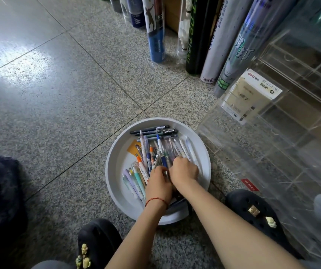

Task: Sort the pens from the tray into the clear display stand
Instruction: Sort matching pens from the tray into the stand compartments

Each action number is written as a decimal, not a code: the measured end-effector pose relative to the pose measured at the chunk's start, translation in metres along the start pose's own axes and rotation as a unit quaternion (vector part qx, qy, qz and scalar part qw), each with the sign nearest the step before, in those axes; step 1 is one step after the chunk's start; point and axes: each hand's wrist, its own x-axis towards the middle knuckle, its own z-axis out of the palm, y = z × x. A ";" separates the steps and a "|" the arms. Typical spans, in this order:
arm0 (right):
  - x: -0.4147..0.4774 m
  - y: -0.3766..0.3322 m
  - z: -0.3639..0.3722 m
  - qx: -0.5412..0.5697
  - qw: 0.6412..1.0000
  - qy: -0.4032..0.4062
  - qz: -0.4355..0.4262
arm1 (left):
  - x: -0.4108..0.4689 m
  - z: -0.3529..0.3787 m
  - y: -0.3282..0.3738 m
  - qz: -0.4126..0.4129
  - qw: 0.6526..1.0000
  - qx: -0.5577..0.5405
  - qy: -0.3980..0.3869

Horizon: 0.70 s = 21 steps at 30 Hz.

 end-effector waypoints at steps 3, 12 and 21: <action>0.003 0.005 -0.007 0.056 0.997 -0.044 -0.007 | 0.006 -0.001 0.007 -0.023 0.998 -0.061 0.025; -0.006 0.032 -0.056 0.368 0.909 -0.183 -0.074 | 0.013 -0.023 0.047 -0.068 0.949 -0.302 -0.064; -0.064 0.054 -0.152 0.368 0.897 -0.195 -0.146 | -0.031 -0.071 0.098 -0.018 0.853 -0.498 -0.157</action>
